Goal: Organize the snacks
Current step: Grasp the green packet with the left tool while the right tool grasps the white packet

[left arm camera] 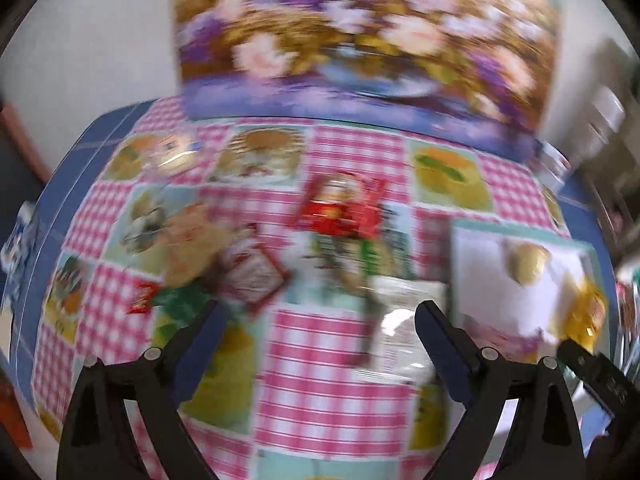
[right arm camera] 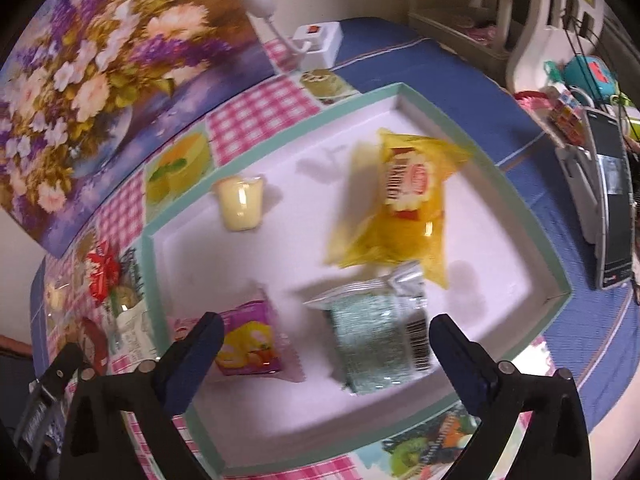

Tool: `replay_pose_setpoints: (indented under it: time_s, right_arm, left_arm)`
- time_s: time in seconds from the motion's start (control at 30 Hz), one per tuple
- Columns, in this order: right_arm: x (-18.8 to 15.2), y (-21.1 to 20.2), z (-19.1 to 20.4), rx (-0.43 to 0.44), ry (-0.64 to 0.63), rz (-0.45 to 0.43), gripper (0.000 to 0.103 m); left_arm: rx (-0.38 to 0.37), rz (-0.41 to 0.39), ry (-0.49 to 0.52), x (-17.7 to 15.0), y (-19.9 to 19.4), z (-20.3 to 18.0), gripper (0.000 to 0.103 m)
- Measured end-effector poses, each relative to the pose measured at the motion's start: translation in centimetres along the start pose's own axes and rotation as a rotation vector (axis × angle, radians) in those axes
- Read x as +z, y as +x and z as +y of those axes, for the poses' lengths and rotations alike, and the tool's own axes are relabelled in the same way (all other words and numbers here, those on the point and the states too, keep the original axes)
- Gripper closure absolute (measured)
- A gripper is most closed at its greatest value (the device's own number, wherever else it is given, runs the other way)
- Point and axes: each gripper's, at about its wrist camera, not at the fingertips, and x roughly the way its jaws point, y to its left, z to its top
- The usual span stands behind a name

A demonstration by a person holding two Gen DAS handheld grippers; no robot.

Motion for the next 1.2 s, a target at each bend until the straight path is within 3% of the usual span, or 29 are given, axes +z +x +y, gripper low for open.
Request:
replay_pose_setpoints:
  time_s: [0.2,0.5,0.8,1.03,1.2]
  right_arm:
    - [-0.1,-0.3,1.3,0.021,-0.029,-0.026,0.000]
    - [-0.5,-1.2,4.9,0.138,-0.097,-0.091,0.000]
    - [-2.0,-1.9,11.6,0.229,-0.233,-0.097,0.000]
    - [-4.2,-1.0,16.8,0.311,-0.320,-0.051,0.000]
    - [-5.1,0.2,18.5,0.313,-0.339,-0.026,0.000]
  left_arm:
    - [0.070,-0.010,-0.114,0.4,-0.1,5.2,0.007]
    - [0.113,-0.038,-0.235,0.3,-0.5,11.4,0.007]
    - [0.083,0.008,-0.335,-0.2,-0.2,15.6,0.007]
    - [0.066,0.011,-0.412,-0.5,0.0,18.5,0.007]
    - [0.016,0.038,-0.442,-0.5,1.0,19.1,0.007]
